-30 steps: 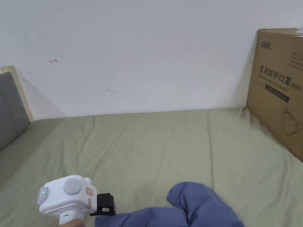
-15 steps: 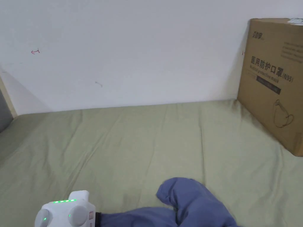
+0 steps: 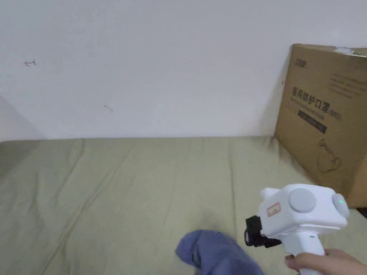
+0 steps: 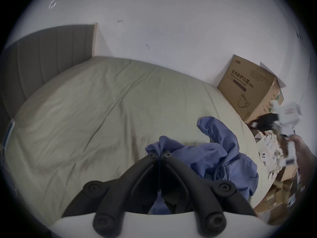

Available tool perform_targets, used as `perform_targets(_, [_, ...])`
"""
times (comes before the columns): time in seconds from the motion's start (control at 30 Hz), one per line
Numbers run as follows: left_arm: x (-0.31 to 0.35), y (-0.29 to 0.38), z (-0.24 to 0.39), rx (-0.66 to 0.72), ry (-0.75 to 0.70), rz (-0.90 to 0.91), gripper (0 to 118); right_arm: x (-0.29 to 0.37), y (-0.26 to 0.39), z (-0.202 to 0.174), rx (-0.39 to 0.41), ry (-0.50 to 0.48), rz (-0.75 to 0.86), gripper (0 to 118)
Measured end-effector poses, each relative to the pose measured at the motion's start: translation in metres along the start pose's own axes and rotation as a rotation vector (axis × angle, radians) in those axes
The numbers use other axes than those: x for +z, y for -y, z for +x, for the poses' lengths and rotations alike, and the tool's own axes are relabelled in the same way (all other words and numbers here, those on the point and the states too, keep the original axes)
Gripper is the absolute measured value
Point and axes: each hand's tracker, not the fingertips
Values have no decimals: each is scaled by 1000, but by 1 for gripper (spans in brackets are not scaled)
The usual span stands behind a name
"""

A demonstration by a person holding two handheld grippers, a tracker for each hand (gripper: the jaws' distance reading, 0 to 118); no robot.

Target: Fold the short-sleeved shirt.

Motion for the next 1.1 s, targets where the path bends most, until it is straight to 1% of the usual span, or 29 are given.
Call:
perform_targets(0.03, [0, 2, -7, 33, 1, -1, 0, -26, -19, -2, 4, 57, -95, 57])
perform_targets(0.07, [0, 3, -13, 51, 5, 1, 0, -48, -26, 2, 6, 49, -197, 105])
perform_targets(0.1, [0, 2, -17, 54, 6, 0, 0, -62, -28, 5, -21, 19, -241, 116])
perform_targets(0.13, [-1, 3, -21, 56, 3, 0, 0, -76, -33, 8, -67, 8, -256, 116])
perform_targets(0.2, [-3, 3, -25, 60, 0, -1, 0, -93, -33, 13, -153, 46, -270, 116])
perform_targets(0.27, [-5, 4, -27, 61, -1, -10, 0, -106, -38, 18, -171, 70, -203, 116])
perform_targets(0.3, [-8, 4, -27, 61, -2, -19, 0, -109, -36, 18, -155, 86, -185, 116])
perform_targets(0.33, [-11, 4, -27, 60, -5, -24, 0, -118, -35, 21, -129, 104, -192, 116])
perform_targets(0.37, [-14, 4, -27, 54, -6, -31, 0, -129, -32, 25, -120, 128, -212, 116])
perform_targets(0.4, [-14, 6, -27, 47, -6, -34, 0, -137, -28, 27, -111, 139, -255, 116])
perform_targets(0.43, [-16, 6, -26, 36, -8, -37, 0, -148, -18, 26, -78, 131, -316, 116])
perform_targets(0.47, [-19, 6, -26, 29, -11, -40, 0, -150, -11, 19, 28, 158, -280, 116])
perform_targets(0.5, [-21, 5, -27, 27, -14, -44, 0, -145, -9, 14, 109, 177, -240, 116])
perform_targets(0.57, [-20, 7, -29, 43, -13, -46, 0, -135, -2, 13, 99, 173, -227, 116])
perform_targets(0.6, [-20, 7, -30, 53, -10, -43, 0, -134, -2, 15, 71, 158, -247, 116])
perform_targets(0.67, [-16, 8, -30, 70, 8, -44, 0, -130, -6, 12, 65, 172, -309, 116])
perform_targets(0.7, [-14, 7, -29, 68, 7, -42, 0, -126, -10, 9, 42, 186, -254, 114])
perform_targets(0.73, [-11, 7, -27, 66, 5, -37, 0, -118, -10, 4, 49, 168, -207, 105])
perform_targets(0.8, [-4, 5, -26, 64, 13, -35, 0, -98, -8, -4, 88, 175, -118, 43])
perform_targets(0.83, [-1, 3, -25, 65, 19, -37, 0, -82, 2, 1, 76, 86, -104, 0])
perform_targets(0.87, [2, 2, -23, 64, 22, -35, 0, -61, 5, -1, 48, 58, -85, 0])
perform_targets(0.9, [5, 0, -22, 62, 26, -33, 0, -47, 6, 0, 28, -19, -78, 0])
perform_targets(0.93, [13, -3, -20, 56, 32, -25, 0, -27, 9, 1, -8, -100, -57, 0])
perform_targets(0.97, [18, -6, -18, 52, 38, -18, 0, -13, 16, 8, -30, -113, -20, 0])
perform_targets(1.0, [25, -11, -15, 46, 45, -11, 0, 11, 19, 8, -28, -109, 24, 0])
perform_targets(1.07, [40, -22, -11, 30, 60, 14, 0, 56, 23, 11, -4, -125, 112, 0])
perform_targets(1.1, [48, -30, -8, 16, 69, 31, 0, 66, 31, 16, 5, -142, 141, 0])
